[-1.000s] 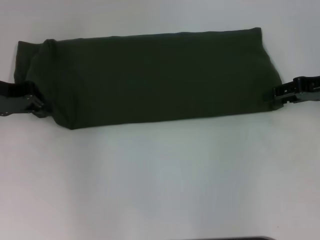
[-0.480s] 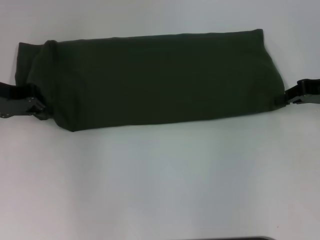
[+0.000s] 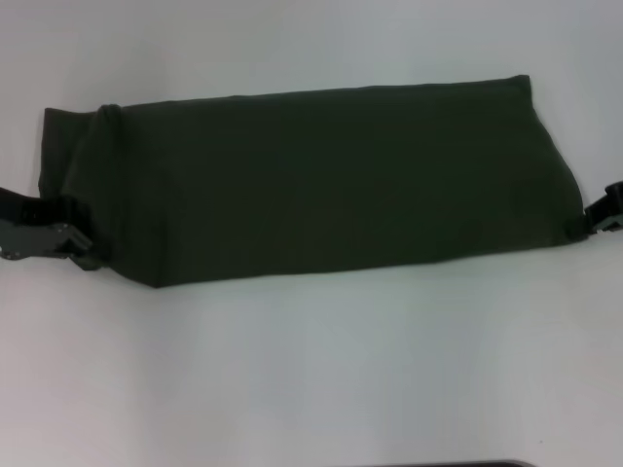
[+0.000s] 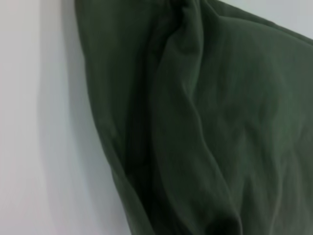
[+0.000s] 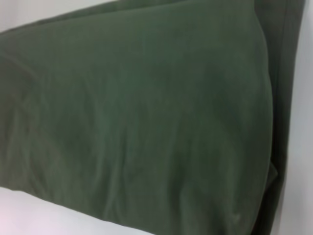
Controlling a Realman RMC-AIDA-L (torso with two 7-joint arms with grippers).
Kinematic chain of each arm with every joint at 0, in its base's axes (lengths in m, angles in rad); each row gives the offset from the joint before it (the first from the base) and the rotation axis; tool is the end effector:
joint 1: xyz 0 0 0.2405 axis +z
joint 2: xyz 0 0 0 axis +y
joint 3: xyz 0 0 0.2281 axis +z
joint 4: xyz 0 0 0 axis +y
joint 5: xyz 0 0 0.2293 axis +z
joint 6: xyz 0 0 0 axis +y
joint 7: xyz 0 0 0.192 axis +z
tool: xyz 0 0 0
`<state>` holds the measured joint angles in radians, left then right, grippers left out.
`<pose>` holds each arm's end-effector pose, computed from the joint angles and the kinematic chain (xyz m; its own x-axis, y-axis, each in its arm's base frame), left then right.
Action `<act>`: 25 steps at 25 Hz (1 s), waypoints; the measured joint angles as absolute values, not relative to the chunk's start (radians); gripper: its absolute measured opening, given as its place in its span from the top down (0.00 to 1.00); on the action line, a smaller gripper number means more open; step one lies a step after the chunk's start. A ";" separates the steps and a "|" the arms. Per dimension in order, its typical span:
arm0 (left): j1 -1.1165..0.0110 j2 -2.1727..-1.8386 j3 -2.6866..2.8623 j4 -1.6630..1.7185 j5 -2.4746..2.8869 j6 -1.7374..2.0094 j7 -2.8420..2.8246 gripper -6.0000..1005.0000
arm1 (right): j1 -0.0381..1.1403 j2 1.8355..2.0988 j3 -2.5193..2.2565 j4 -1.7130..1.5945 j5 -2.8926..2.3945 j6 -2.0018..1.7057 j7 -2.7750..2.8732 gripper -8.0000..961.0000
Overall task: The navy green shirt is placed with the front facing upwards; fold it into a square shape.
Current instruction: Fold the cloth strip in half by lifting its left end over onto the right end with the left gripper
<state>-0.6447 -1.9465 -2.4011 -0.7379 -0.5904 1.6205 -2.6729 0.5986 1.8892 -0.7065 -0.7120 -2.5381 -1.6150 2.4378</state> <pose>-0.2960 0.3465 0.0114 0.0170 0.9966 0.0807 0.9880 -0.0043 -0.1542 0.3220 0.3393 0.0352 0.1785 -0.9795 -0.0938 -0.9696 -0.1588 -0.1861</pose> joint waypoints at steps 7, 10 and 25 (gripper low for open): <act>-0.599 -1.967 -2.374 -0.811 -0.589 1.725 -2.669 0.94 | 0.581 1.889 -0.708 -0.728 -2.584 -1.704 2.441 0.98; -0.580 -1.969 -2.362 -0.827 -0.589 1.760 -2.669 0.94 | 0.575 1.893 -0.704 -0.729 -2.627 -1.728 2.439 0.98; -0.550 -1.967 -2.370 -0.843 -0.587 1.779 -2.637 0.93 | 0.564 1.904 -0.675 -0.748 -2.638 -1.754 2.434 0.95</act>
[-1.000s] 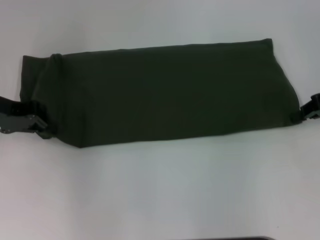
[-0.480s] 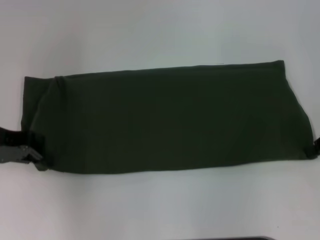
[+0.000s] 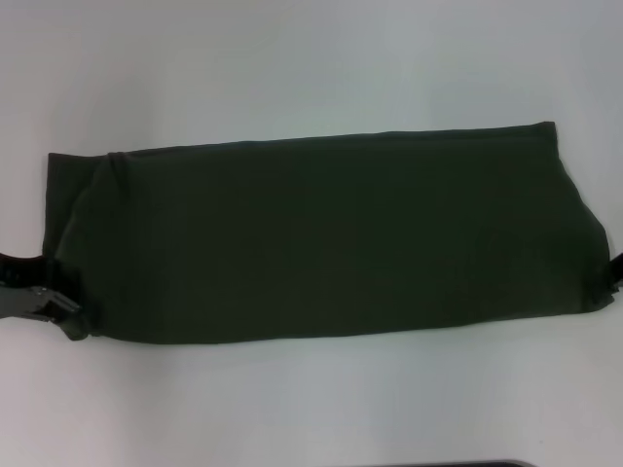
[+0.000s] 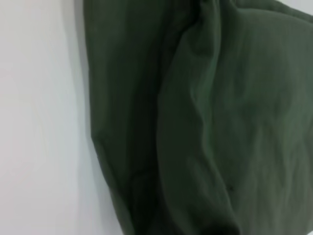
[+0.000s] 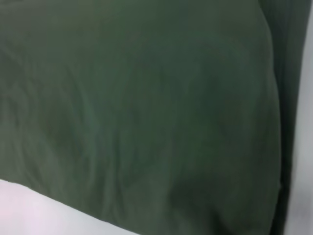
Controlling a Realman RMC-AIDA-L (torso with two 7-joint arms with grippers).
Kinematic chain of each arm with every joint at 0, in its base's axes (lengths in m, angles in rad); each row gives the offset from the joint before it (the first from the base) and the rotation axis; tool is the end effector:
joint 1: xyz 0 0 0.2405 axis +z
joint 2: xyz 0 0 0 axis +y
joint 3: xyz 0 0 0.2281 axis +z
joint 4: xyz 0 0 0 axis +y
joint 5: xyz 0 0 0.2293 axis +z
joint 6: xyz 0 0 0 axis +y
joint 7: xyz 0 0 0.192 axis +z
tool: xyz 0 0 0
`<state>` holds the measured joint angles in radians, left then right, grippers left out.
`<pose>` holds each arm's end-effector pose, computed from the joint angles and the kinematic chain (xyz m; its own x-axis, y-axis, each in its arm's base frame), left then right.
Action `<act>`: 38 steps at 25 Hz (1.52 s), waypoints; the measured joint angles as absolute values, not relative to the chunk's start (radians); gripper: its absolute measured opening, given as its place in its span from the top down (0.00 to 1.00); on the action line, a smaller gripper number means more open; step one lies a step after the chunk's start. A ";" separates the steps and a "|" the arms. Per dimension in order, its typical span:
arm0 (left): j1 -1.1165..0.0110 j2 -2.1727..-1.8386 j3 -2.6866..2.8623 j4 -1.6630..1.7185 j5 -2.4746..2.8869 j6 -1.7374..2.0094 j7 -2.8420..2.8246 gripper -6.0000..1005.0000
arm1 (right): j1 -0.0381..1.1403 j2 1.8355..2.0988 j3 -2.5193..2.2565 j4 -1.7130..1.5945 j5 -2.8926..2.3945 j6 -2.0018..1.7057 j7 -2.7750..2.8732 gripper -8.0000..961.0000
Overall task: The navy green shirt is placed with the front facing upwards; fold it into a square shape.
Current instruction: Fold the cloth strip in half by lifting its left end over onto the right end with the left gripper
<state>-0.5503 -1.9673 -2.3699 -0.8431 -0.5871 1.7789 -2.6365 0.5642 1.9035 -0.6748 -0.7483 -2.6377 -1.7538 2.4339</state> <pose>-0.3026 0.3039 0.0165 0.0176 0.9992 -0.0352 0.9911 -0.0221 -0.1316 0.3307 0.3017 0.0371 0.1197 -0.9923 0.0321 -0.9780 -0.1234 -0.1682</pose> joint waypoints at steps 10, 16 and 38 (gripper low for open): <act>-0.514 -1.934 -2.503 -0.929 -0.548 1.766 -2.663 0.78 | 0.563 1.867 -0.600 -0.759 -2.618 -1.738 2.438 0.75; -0.504 -1.946 -2.616 -0.986 -0.678 1.785 -2.604 0.48 | 0.566 1.863 -0.525 -0.783 -2.447 -1.746 2.413 0.47; -0.557 -1.992 -2.599 -0.798 -0.716 1.677 -2.549 0.30 | 0.606 1.936 -0.533 -0.647 -2.368 -1.719 2.303 0.35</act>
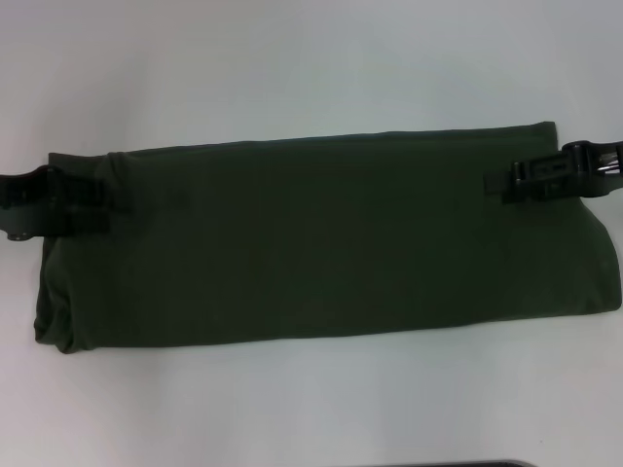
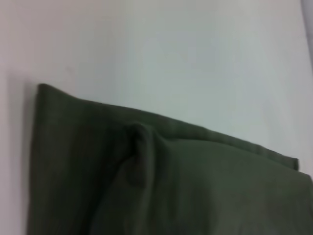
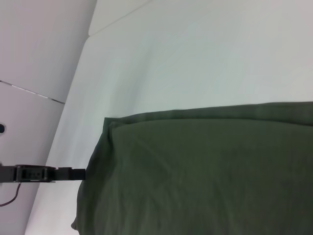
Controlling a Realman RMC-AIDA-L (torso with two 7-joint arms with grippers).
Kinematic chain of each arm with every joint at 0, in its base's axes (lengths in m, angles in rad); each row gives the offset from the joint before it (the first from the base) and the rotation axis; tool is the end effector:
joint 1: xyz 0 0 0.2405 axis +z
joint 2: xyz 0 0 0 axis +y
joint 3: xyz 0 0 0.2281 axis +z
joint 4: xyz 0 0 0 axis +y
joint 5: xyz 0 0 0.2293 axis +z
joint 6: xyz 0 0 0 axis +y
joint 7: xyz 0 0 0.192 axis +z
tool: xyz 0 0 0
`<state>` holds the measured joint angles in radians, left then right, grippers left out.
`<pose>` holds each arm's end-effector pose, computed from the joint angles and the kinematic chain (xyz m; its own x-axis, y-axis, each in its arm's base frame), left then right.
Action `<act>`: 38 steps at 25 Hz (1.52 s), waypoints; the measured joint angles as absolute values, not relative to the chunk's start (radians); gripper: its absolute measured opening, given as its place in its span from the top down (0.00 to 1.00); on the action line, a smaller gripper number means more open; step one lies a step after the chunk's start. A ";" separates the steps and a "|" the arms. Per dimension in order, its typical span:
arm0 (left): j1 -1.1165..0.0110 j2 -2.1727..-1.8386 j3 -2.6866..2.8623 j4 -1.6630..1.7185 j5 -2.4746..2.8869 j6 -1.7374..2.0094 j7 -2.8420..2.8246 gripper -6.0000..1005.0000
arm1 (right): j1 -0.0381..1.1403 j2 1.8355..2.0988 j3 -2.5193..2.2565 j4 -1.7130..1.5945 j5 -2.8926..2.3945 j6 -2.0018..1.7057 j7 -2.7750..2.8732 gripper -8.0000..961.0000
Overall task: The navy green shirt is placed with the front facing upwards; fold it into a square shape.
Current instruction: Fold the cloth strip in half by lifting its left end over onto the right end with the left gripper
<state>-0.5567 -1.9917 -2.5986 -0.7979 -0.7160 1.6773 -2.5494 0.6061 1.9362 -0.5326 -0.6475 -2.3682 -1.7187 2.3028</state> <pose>-0.2917 0.3377 0.0248 0.0033 0.9678 0.2516 0.9977 -0.0203 0.0650 0.2757 0.3381 0.0199 0.2153 -0.9485 -0.2324 -0.9596 -0.2496 0.1296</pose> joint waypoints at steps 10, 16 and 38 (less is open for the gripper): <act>-0.568 -1.986 -2.567 -0.746 -0.668 1.589 -2.563 0.57 | 0.603 1.933 -0.532 -0.647 -2.367 -1.724 2.306 0.36; -0.567 -1.973 -2.568 -0.745 -0.624 1.557 -2.584 0.57 | 0.603 1.934 -0.533 -0.646 -2.370 -1.725 2.307 0.36; -0.558 -1.933 -2.597 -0.827 -0.622 1.634 -2.566 0.47 | 0.598 1.925 -0.532 -0.645 -2.368 -1.730 2.307 0.36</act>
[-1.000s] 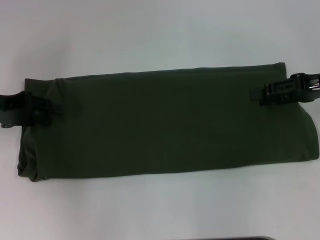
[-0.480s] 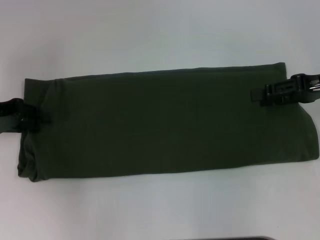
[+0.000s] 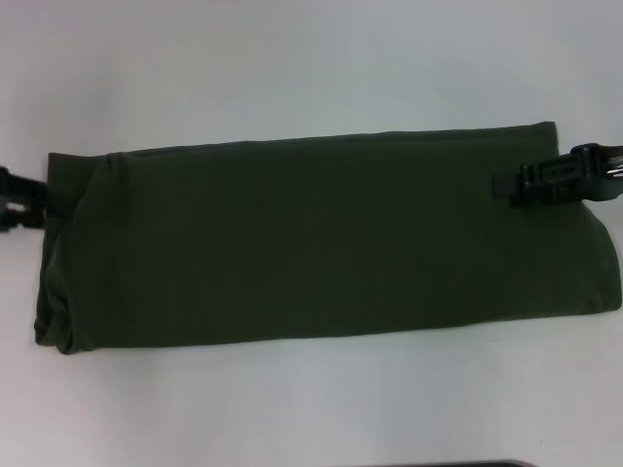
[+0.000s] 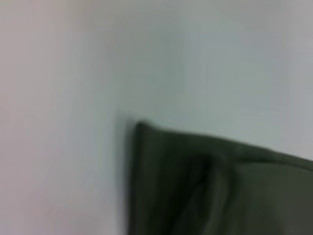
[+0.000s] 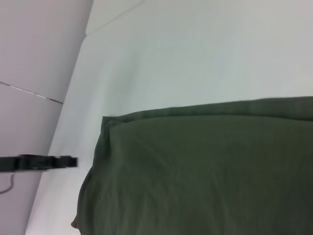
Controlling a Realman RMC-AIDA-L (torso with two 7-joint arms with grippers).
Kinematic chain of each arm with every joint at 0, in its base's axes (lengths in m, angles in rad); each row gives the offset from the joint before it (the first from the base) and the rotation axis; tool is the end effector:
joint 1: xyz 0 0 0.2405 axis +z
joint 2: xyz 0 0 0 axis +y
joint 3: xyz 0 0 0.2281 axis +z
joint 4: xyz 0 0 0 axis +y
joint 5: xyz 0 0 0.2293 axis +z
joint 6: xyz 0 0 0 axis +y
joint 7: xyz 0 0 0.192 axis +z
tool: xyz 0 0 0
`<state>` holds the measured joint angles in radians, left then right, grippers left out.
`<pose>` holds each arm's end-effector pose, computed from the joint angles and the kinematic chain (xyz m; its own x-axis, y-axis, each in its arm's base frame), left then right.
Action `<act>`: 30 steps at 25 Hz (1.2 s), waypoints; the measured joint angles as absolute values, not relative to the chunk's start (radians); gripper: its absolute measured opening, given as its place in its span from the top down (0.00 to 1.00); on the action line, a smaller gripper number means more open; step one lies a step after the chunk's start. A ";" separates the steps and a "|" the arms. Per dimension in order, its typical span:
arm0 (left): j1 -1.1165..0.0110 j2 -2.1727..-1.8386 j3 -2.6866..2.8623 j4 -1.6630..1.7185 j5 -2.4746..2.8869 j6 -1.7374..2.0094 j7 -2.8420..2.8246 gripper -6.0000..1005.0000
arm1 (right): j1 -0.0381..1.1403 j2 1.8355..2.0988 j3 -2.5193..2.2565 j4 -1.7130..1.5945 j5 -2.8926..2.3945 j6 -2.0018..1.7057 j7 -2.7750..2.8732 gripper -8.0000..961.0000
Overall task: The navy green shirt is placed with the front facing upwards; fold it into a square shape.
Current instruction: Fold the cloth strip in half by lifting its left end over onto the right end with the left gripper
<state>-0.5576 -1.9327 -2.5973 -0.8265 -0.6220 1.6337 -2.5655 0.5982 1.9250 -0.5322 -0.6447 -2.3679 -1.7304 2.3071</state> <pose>-0.3199 0.3452 0.0564 0.0119 0.9591 0.2828 0.9953 0.0158 -0.0955 0.2791 0.3351 0.0239 0.2053 -0.9519 -0.2276 -0.9622 -0.2389 0.1310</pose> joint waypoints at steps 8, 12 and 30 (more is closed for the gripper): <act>-0.561 -1.929 -2.584 -0.883 -0.623 1.680 -2.427 0.44 | 0.602 1.924 -0.532 -0.644 -2.367 -1.728 2.304 0.36; -0.567 -1.929 -2.581 -0.893 -0.606 1.683 -2.473 0.35 | 0.606 1.924 -0.532 -0.644 -2.367 -1.729 2.307 0.36; -0.606 -1.948 -2.455 -0.868 -0.529 1.628 -2.566 0.05 | 0.603 1.925 -0.534 -0.644 -2.367 -1.724 2.309 0.36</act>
